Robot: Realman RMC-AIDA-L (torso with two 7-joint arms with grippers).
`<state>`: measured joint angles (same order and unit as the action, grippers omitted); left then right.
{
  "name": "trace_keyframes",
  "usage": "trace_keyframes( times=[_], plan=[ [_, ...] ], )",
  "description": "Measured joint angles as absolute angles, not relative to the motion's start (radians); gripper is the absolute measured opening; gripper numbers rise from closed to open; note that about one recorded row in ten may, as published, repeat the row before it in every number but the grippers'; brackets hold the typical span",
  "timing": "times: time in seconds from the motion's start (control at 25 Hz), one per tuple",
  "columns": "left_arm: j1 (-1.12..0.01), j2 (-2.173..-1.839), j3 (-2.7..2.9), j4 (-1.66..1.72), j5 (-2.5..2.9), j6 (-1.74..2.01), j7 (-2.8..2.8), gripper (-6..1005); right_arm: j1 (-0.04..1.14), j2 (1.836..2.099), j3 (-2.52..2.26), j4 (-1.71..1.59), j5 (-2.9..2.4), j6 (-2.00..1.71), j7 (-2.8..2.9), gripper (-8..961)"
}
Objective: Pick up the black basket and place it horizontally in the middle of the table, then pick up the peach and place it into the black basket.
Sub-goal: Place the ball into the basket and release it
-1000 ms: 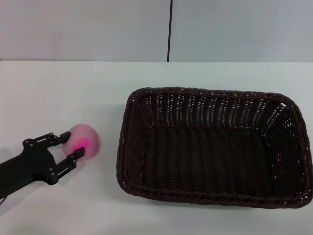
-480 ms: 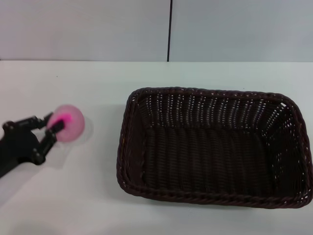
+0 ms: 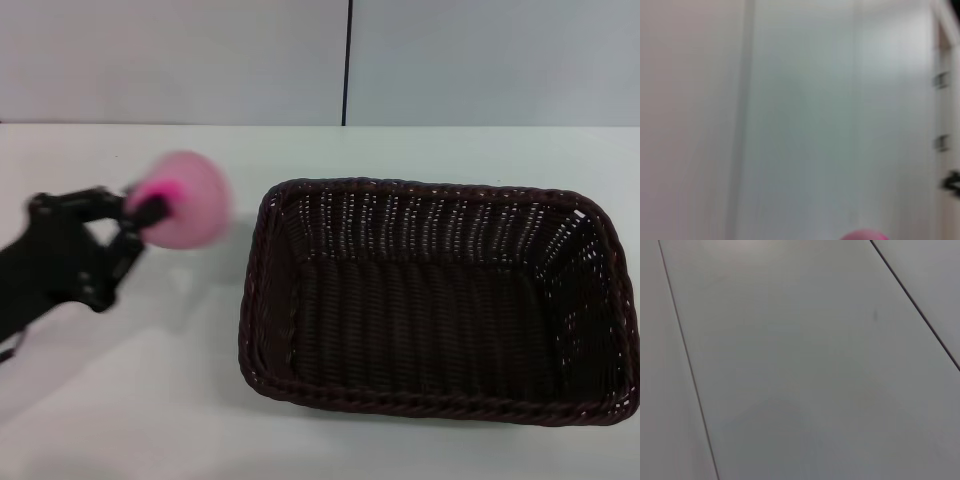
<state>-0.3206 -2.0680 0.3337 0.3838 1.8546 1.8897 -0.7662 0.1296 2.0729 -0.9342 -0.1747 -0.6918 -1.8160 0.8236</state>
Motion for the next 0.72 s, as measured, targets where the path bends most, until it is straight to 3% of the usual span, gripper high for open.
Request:
trace_keyframes(
  times=[0.36,0.6,0.68,0.72],
  plan=[
    [-0.412,-2.077,0.497,0.239,1.853,1.849,-0.759,88,0.133,2.076,-0.943,-0.173,-0.698,-1.818,0.824,555],
    [-0.431,-2.077,0.505,0.139,1.857,1.798,-0.676,239,0.135,2.075,-0.943,-0.172,-0.699,-1.818,0.824,554],
    [-0.441,-2.078,0.511,0.103,1.86,1.778,-0.641,445,0.14,2.074,-0.941,-0.172,-0.699,-1.817,0.823,555],
    [-0.441,-2.078,0.511,0.103,1.86,1.778,-0.641,462,0.142,2.073,-0.939,-0.172,-0.699,-1.817,0.821,555]
  ],
)
